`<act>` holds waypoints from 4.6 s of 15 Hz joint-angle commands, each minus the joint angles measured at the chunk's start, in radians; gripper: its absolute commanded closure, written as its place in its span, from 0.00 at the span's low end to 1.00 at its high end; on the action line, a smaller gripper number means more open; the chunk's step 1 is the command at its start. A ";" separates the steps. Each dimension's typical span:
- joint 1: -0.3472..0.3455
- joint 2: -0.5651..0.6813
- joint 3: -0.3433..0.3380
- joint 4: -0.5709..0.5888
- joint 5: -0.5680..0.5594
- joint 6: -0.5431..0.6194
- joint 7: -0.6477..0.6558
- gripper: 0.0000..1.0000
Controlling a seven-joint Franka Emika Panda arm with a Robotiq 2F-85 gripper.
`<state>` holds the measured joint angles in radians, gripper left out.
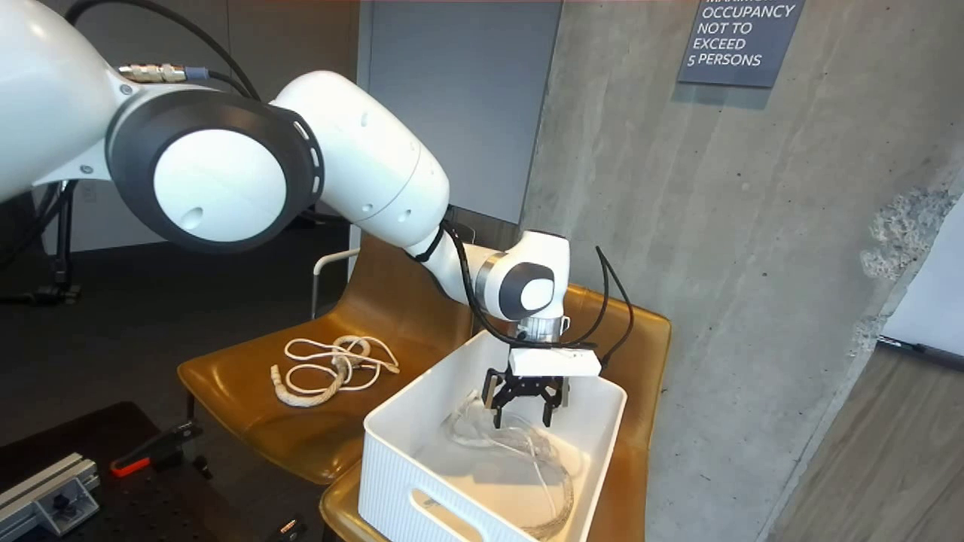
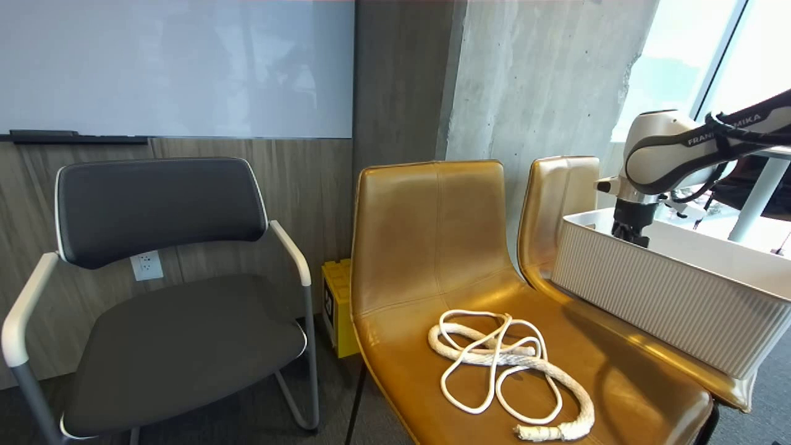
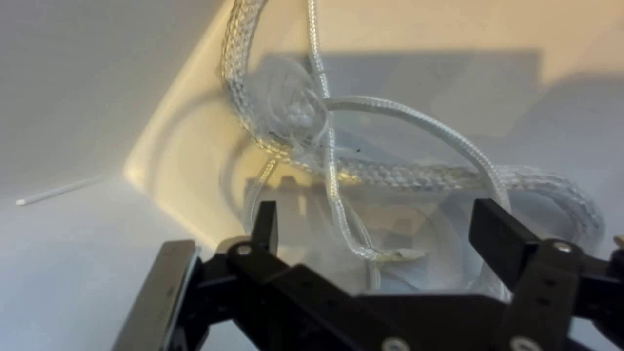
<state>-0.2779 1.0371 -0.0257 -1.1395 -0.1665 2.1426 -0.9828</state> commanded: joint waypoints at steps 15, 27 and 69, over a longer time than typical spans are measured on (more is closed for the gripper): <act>0.051 0.255 -0.107 0.288 -0.106 -0.085 0.016 0.51; 0.089 0.189 -0.135 0.224 -0.112 -0.083 0.075 0.96; 0.707 0.054 -0.037 0.445 0.024 -0.510 0.914 0.96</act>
<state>0.4586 1.0972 -0.0632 -0.6739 -0.1690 1.6313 -0.1168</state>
